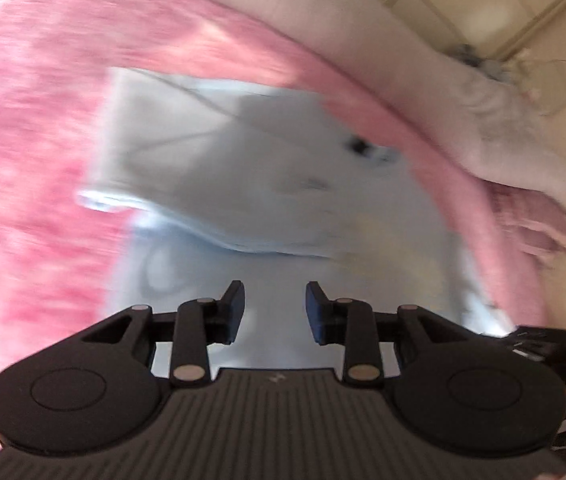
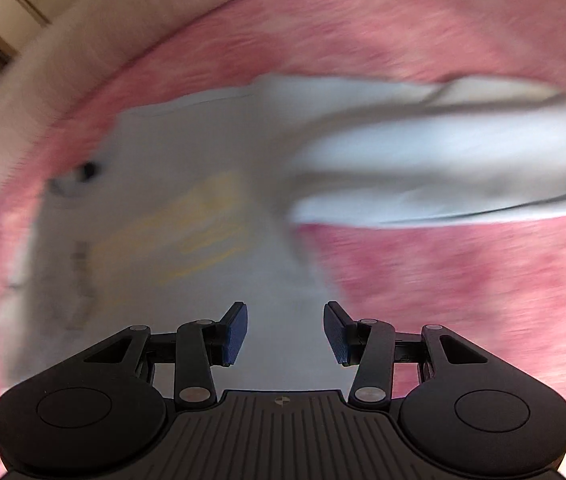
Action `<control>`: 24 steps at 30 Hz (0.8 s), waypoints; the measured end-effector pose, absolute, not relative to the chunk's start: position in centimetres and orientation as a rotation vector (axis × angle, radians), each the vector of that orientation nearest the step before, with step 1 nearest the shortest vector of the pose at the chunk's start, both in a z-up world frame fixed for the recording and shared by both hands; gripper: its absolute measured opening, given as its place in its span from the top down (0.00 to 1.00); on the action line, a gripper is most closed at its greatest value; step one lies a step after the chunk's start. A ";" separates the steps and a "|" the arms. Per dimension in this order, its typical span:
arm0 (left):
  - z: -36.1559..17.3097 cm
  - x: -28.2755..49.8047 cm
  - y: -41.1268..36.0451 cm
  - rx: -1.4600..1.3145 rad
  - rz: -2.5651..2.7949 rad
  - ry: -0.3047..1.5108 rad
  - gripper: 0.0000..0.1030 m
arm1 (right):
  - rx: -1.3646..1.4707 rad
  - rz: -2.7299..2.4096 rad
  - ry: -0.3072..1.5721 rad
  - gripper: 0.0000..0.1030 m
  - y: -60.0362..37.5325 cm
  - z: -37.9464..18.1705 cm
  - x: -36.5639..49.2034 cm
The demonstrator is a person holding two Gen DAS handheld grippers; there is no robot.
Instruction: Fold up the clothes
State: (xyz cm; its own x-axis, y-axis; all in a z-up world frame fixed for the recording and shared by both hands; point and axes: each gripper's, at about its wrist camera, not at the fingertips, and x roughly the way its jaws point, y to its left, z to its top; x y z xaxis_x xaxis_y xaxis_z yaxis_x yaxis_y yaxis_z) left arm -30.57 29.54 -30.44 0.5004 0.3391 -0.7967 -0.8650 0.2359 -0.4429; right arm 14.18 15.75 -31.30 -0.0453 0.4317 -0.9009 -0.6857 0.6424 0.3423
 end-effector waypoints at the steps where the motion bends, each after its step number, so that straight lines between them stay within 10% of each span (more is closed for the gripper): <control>1: -30.6 -31.2 30.2 -1.007 0.922 0.642 0.73 | -0.214 0.952 1.357 0.55 16.6 -31.8 13.5; 17: -33.3 -34.0 36.0 -0.941 0.938 0.695 0.73 | 0.070 1.139 1.580 0.56 28.7 -40.0 5.1; 20: -33.6 -33.9 36.5 -0.928 0.935 0.699 0.73 | 0.048 1.200 1.543 0.95 29.5 -39.9 4.6; 24: -33.3 -33.4 36.9 -0.916 0.912 0.678 0.73 | 0.037 1.333 1.305 0.96 29.4 -35.9 4.5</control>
